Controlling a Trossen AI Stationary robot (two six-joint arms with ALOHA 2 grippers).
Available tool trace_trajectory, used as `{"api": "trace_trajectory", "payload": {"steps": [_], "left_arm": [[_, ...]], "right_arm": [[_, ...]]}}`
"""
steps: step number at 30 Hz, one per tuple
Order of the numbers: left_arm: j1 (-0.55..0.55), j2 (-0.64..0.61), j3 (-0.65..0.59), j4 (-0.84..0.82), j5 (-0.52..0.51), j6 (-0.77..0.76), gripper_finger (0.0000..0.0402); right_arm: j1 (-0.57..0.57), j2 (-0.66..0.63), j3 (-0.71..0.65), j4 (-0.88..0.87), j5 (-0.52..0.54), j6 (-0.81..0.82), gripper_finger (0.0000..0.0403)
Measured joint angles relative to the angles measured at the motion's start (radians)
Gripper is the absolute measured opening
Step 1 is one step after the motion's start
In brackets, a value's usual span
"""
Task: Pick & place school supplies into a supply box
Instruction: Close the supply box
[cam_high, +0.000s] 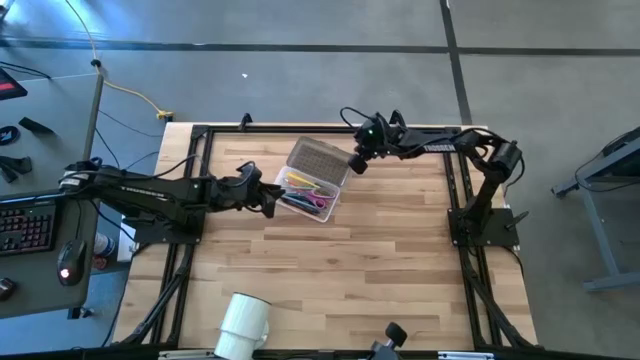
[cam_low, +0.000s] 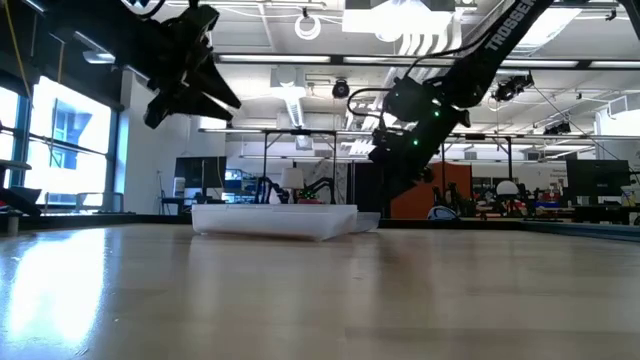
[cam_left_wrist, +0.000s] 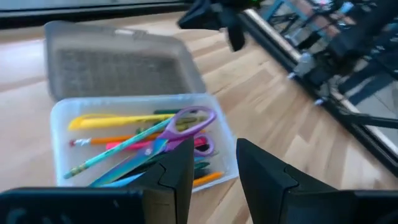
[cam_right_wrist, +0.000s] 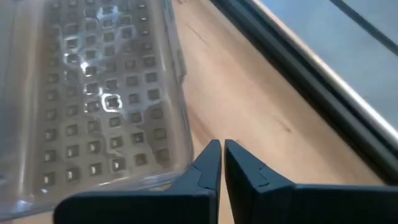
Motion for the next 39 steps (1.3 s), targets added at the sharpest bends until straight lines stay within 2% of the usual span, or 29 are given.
{"api": "trace_trajectory", "payload": {"steps": [3,6,9,14,21,25,29,32,35,39], "left_arm": [[0.000,0.028,0.000,-0.011,-0.018,-0.031,0.0154],[0.000,0.086,0.000,0.003,0.068,-0.051,0.0137],[0.000,0.175,0.000,0.011,0.110,-0.106,0.0097],[0.001,0.328,0.000,0.079,0.092,-0.180,0.0017],[0.000,0.447,0.000,0.110,0.254,-0.292,0.0036],[0.001,0.453,-0.001,0.109,0.248,-0.293,0.0013],[0.001,0.453,-0.001,0.105,0.180,-0.292,0.0030],[0.022,0.453,-0.001,0.091,0.227,-0.292,0.0035],[0.053,0.453,-0.001,0.062,0.250,-0.292,0.0016],[0.104,0.453,0.000,0.016,0.250,-0.292,0.0017]], "right_arm": [[0.000,0.000,-0.031,0.056,-0.010,0.018,0.0001],[0.000,0.000,-0.047,0.072,-0.011,0.043,0.0001],[0.001,0.000,-0.056,0.084,0.000,0.091,0.0001],[0.016,0.000,-0.059,0.084,0.088,0.138,0.0000],[0.017,0.000,-0.059,0.069,0.078,0.187,0.0000],[0.016,0.000,-0.059,0.068,0.067,0.184,0.0000],[0.017,0.009,-0.058,0.071,0.074,0.170,0.0000],[0.009,0.045,-0.057,0.073,0.063,0.166,0.0000],[0.002,0.097,-0.058,0.099,0.003,0.174,0.0000],[0.017,0.105,-0.038,0.100,0.021,0.168,0.0000]]}}
